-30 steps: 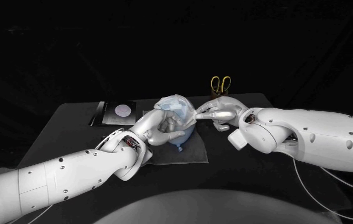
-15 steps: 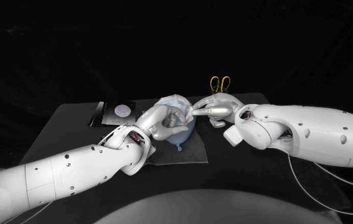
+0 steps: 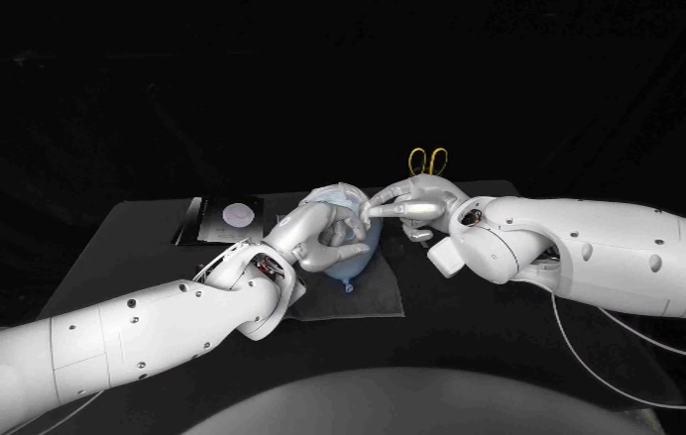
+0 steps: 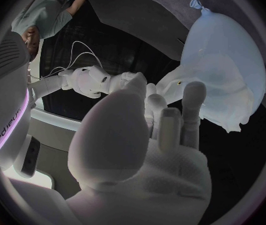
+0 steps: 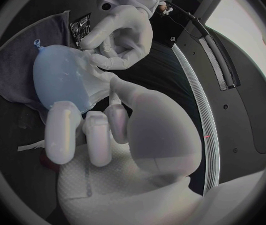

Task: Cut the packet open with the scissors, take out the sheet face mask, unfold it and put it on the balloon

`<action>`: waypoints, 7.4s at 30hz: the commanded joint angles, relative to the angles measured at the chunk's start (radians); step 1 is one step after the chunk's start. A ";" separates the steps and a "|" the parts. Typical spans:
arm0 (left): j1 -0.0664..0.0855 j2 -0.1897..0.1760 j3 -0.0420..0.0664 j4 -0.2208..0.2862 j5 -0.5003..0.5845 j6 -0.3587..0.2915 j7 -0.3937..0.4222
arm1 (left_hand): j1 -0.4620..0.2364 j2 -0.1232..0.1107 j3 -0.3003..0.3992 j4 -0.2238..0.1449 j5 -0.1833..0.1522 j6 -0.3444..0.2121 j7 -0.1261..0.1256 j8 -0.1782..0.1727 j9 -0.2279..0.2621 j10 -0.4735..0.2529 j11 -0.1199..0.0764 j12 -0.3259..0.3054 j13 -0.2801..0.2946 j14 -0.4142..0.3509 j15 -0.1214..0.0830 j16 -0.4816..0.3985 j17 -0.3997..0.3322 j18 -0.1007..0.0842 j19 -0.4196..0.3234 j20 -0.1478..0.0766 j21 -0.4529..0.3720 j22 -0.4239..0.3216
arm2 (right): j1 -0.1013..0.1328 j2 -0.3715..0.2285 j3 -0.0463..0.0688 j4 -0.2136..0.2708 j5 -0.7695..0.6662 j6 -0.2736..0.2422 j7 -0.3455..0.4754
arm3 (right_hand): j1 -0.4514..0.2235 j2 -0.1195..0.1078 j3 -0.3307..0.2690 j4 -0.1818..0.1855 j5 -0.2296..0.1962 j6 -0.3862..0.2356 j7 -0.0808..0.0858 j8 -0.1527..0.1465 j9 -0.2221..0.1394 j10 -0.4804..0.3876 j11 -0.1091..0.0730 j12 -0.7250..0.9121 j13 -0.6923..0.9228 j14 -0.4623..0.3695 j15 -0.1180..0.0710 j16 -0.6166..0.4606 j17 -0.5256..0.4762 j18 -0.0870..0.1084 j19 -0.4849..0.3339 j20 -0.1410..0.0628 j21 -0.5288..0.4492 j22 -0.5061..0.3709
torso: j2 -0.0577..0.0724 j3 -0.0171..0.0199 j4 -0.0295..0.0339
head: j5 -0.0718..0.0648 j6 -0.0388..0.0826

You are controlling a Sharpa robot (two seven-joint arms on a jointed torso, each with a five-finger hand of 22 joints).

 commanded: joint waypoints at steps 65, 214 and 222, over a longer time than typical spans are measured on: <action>0.002 0.013 0.015 -0.013 -0.011 -0.017 -0.202 | -0.034 0.077 -0.324 0.009 -0.004 -0.245 0.027 0.297 0.182 0.081 0.020 0.100 0.173 0.038 0.015 0.007 0.072 -0.019 0.037 0.012 0.046 0.065 | 0.005 0.018 0.001 0.009 -0.007 -0.026 0.006 | -0.003 0.010 0.011 -0.005 0.007 0.005 -0.002 0.006 0.016 0.021 -0.002 -0.007 0.077 0.106 -0.009 0.003 0.263 -0.004 0.050 -0.005 0.003 0.197 | -0.001 0.0006 -0.0005 | 0.003 0.000; 0.016 -0.042 0.023 0.051 0.006 0.232 -0.153 | -0.184 -0.004 0.615 -0.202 -0.004 -0.050 0.018 0.128 -0.012 0.153 0.007 0.117 0.289 0.067 0.002 0.018 0.160 -0.029 0.053 -0.002 0.115 0.155 | -0.025 -0.048 -0.010 -0.042 -0.237 0.032 -0.316 | -0.010 0.008 0.019 -0.012 0.007 0.004 -0.004 0.014 0.024 0.023 -0.003 -0.003 0.081 0.106 -0.009 0.003 0.263 -0.005 0.050 -0.005 0.007 0.198 | 0.000 0.0004 -0.0007 | -0.023 0.000; 0.017 -0.039 0.023 0.054 -0.017 0.303 -0.180 | -0.196 -0.017 0.588 -0.213 -0.004 -0.052 0.018 0.130 -0.013 0.121 0.009 0.093 0.250 0.063 0.005 0.015 0.148 -0.028 0.046 0.001 0.110 0.146 | -0.026 -0.042 -0.011 -0.045 -0.248 0.009 -0.324 | -0.011 0.008 0.020 -0.012 0.007 0.004 -0.004 0.014 0.024 0.023 -0.003 -0.004 0.081 0.106 -0.009 0.003 0.263 -0.005 0.050 -0.005 0.006 0.198 | 0.000 0.0004 0.0001 | -0.028 0.000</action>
